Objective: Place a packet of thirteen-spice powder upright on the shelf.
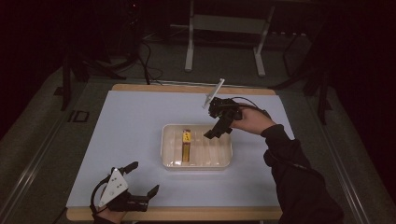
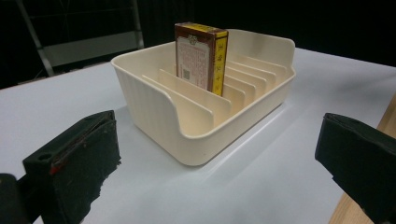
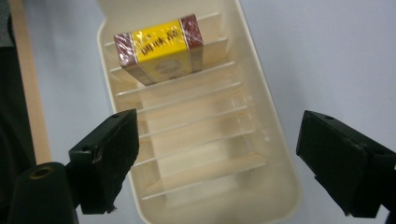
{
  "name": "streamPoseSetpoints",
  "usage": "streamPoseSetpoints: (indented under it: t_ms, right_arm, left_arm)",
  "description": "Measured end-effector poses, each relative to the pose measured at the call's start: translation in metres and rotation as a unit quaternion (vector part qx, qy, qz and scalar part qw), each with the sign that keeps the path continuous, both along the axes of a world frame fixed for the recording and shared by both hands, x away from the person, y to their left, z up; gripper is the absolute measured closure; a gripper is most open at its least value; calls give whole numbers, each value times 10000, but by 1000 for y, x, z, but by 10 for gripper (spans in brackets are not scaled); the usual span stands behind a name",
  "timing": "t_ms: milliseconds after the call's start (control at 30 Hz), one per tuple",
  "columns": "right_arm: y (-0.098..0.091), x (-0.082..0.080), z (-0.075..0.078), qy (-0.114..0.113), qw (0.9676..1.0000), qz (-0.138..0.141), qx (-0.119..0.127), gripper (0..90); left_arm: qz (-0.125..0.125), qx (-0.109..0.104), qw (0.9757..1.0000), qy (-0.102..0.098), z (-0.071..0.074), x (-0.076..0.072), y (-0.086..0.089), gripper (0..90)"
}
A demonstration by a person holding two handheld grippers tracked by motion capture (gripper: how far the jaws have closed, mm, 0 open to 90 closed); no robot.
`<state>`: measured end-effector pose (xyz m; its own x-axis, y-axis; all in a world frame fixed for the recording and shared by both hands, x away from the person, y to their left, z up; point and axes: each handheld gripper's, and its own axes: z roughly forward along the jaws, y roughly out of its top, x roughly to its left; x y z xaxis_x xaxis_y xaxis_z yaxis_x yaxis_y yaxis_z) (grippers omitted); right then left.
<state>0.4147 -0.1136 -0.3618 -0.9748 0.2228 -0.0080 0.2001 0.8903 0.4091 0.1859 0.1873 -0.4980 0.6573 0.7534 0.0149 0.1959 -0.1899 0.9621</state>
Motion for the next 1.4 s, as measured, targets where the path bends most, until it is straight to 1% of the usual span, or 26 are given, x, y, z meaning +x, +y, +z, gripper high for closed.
streamPoseSetpoints:
  t_ms: [100,200,233,333,400,467,533,567,600,733,800,833,900,933,967,1000,1033,1067,1133,1167,1200,1233,1267,1300,1333,1400]
  right_arm:
    - [-8,-3,-4,-39,9999,-109,102,130]
    - [-14,-5,-7,-68,9996,-204,154,130]
    - [-16,-7,-8,-49,9995,-265,136,131]
    - [-23,-10,-10,-54,9990,-392,207,133]
    - [-27,-11,-12,-137,9988,-410,229,133]
    - [-33,-12,-13,-160,9981,-524,272,133]
    - [-40,-13,-15,-156,9968,-670,413,133]
    - [-40,-13,-15,-156,9968,-670,413,133]
    - [-46,-14,-17,-165,9953,-796,523,134]
    - [-57,-17,-23,-300,9919,-1053,649,133]
    - [-63,-19,-27,-401,9887,-1234,753,134]
    - [-66,-20,-28,-472,9878,-1239,811,134]
    - [-72,-22,-30,-570,9841,-1372,971,133]
    - [-76,-25,-32,-685,9805,-1498,1073,134]
    - [-78,-26,-34,-742,9784,-1552,1149,134]
    - [-82,-27,-36,-737,9767,-1595,1231,133]
    - [-86,-28,-39,-768,9735,-1692,1332,133]
    - [-88,-28,-40,-805,9715,-1751,1381,133]
    - [-96,-30,-44,-884,9661,-1895,1513,133]
    - [-98,-31,-44,-886,9641,-1957,1561,133]
    - [-103,-31,-45,-906,9606,-2033,1662,133]
    - [-106,-32,-46,-926,9585,-2081,1715,134]
    - [-109,-34,-47,-958,9551,-2156,1792,133]
    - [-113,-35,-48,-960,9532,-2190,1848,133]
    - [-117,-36,-49,-929,9526,-2226,1855,133]
    - [-124,-39,-54,-976,9500,-2312,1858,133]
  left_arm:
    - [-3,2,10000,0,0,0,0,0]
    - [-5,-2,10000,8,0,0,0,0]
    - [-9,4,10000,13,0,0,0,0]
    - [-29,-33,10000,8,0,0,0,0]
    - [-31,-19,10000,7,0,0,-1,0]
    - [-22,14,10000,21,0,0,-1,0]
    - [-8,14,10000,31,0,0,-1,0]
    - [-8,14,10000,31,0,0,-1,0]
    - [3,15,10000,40,0,0,0,0]
    - [10,6,10000,38,-1,0,-1,0]
    - [1,5,10000,35,-1,0,-1,0]
    - [1,2,10000,37,-1,0,-1,0]
    - [5,13,10000,32,0,0,-1,0]
    - [9,15,10000,32,0,0,-1,0]
    - [14,8,10000,36,0,0,-1,0]
    - [15,12,10000,43,-1,0,-1,0]
    - [15,11,10000,44,-1,1,-1,0]
    - [15,19,10000,52,-1,1,-1,0]
    - [11,17,10000,52,-1,0,-1,0]
    - [11,17,10000,52,-1,0,-1,0]
    - [10,15,10000,40,-1,0,-1,0]
    - [10,17,10000,41,-1,0,-1,0]
    - [16,19,10000,41,-1,0,-1,0]
    - [17,16,10000,44,-1,0,-1,0]
    - [18,18,10000,47,-1,0,-1,0]
    - [12,23,10000,47,-1,0,-1,0]
